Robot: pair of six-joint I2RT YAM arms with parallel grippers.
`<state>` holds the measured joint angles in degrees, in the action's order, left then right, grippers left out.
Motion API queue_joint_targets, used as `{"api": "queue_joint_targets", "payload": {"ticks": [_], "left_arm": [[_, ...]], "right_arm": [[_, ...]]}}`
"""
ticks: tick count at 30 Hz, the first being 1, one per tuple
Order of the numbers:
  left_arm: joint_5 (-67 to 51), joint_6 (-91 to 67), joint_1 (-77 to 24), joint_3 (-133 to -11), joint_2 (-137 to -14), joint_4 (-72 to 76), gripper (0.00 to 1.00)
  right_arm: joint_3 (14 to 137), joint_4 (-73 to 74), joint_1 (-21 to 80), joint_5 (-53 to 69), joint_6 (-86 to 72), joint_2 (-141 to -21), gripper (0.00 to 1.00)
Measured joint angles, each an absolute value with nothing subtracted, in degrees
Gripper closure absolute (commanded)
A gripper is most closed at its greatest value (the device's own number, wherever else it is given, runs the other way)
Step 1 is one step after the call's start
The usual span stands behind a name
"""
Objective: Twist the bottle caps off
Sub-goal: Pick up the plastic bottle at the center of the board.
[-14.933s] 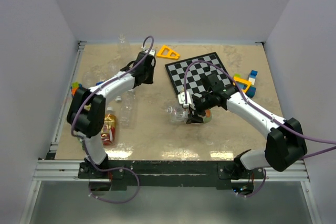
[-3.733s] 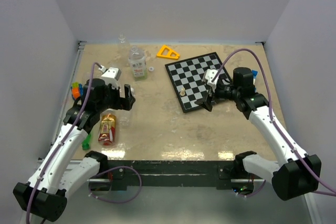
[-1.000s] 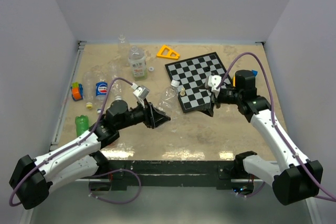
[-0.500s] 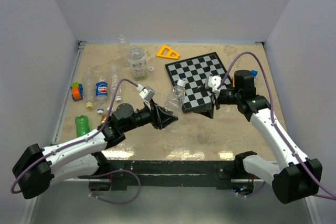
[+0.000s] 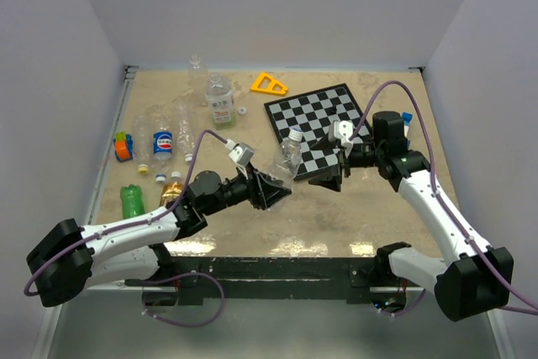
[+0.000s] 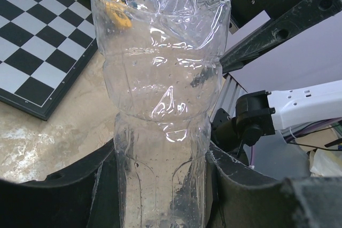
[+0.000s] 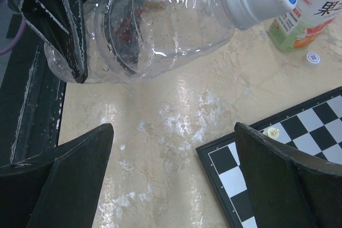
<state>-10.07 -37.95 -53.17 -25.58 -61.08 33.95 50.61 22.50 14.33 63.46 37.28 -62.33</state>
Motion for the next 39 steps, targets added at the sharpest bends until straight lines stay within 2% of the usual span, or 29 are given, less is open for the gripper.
{"api": "queue_joint_targets", "payload": {"ticks": [9, 18, 25, 33, 39], "left_arm": [[-8.08, -37.89, -53.39, -25.58, -61.58, 35.11, 0.98], [-5.32, -37.71, -53.39, -25.58, -61.19, 37.12, 0.99], [-4.56, -37.71, -54.02, -25.61, -64.58, 39.81, 0.99], [-3.14, -37.87, -54.78, -26.76, -68.05, 41.41, 0.99], [-2.72, -37.41, -55.16, -29.39, -70.32, 41.98, 1.0]], "right_arm": [[59.61, 29.12, 14.33, 64.47, 41.43, -66.35, 0.02], [58.96, 22.06, 14.26, 70.13, 34.63, -68.95, 0.02], [49.1, 4.75, 14.06, 71.96, 16.91, -64.82, 0.02], [41.65, -22.48, 13.96, 70.63, -16.05, -64.36, 0.02], [39.44, -29.19, 13.96, 68.03, -25.85, -62.83, 0.02]]}}
